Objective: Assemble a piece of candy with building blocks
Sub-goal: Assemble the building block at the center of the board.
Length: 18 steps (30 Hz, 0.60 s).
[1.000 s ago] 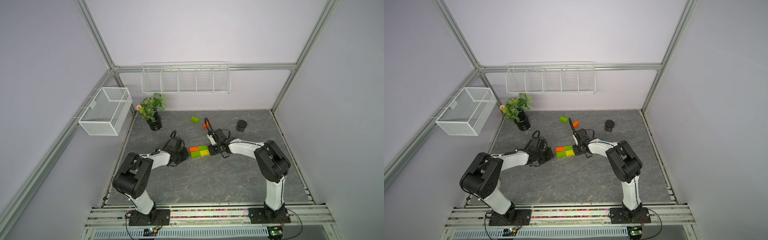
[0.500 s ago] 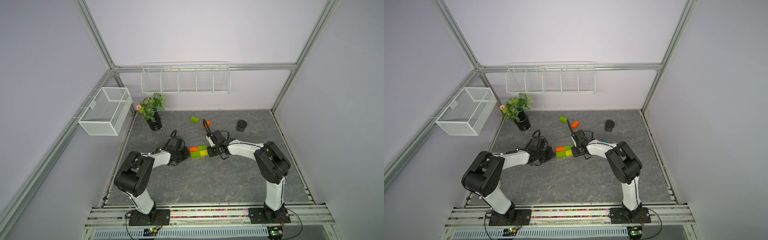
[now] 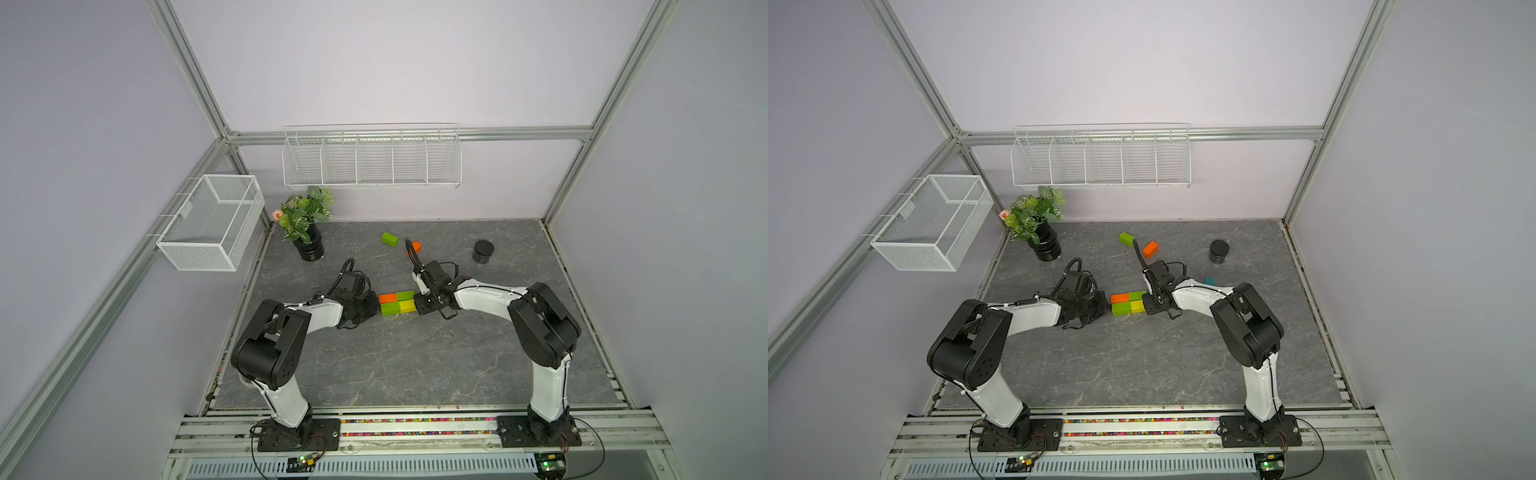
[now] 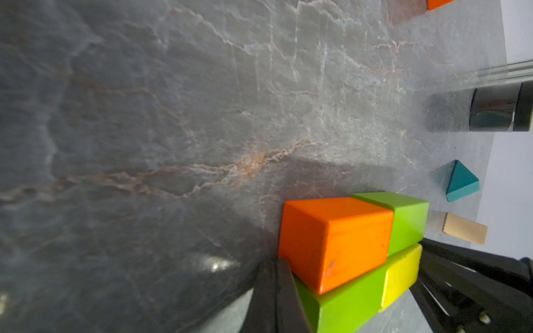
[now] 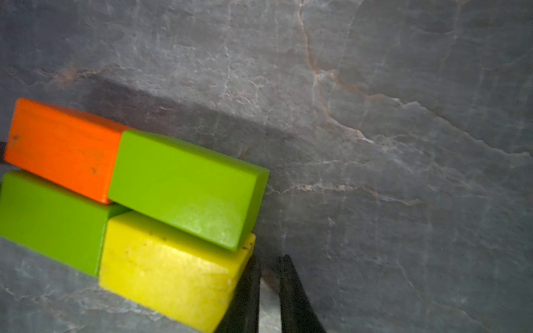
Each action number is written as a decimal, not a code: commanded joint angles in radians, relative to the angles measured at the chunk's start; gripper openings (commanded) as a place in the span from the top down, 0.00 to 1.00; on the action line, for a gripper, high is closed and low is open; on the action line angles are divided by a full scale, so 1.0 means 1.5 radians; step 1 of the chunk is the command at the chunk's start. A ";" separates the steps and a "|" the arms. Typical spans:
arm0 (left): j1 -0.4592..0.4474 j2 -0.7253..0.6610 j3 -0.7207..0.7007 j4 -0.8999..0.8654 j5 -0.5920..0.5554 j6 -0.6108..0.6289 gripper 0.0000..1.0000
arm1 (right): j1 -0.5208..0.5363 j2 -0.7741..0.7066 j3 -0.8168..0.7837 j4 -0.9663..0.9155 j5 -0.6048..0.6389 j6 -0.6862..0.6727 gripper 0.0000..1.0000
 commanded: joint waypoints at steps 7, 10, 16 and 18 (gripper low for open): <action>-0.001 0.033 -0.011 -0.070 -0.023 -0.003 1.00 | 0.008 0.013 0.012 -0.016 -0.010 0.007 0.81; -0.001 0.031 -0.013 -0.080 -0.024 -0.001 1.00 | 0.010 0.014 0.014 -0.017 -0.010 0.008 0.82; 0.009 -0.048 -0.008 -0.206 -0.100 0.034 1.00 | -0.002 -0.025 0.005 -0.037 0.041 0.008 0.77; 0.034 -0.096 0.000 -0.270 -0.143 0.050 1.00 | -0.014 -0.054 0.003 -0.040 0.044 0.006 0.73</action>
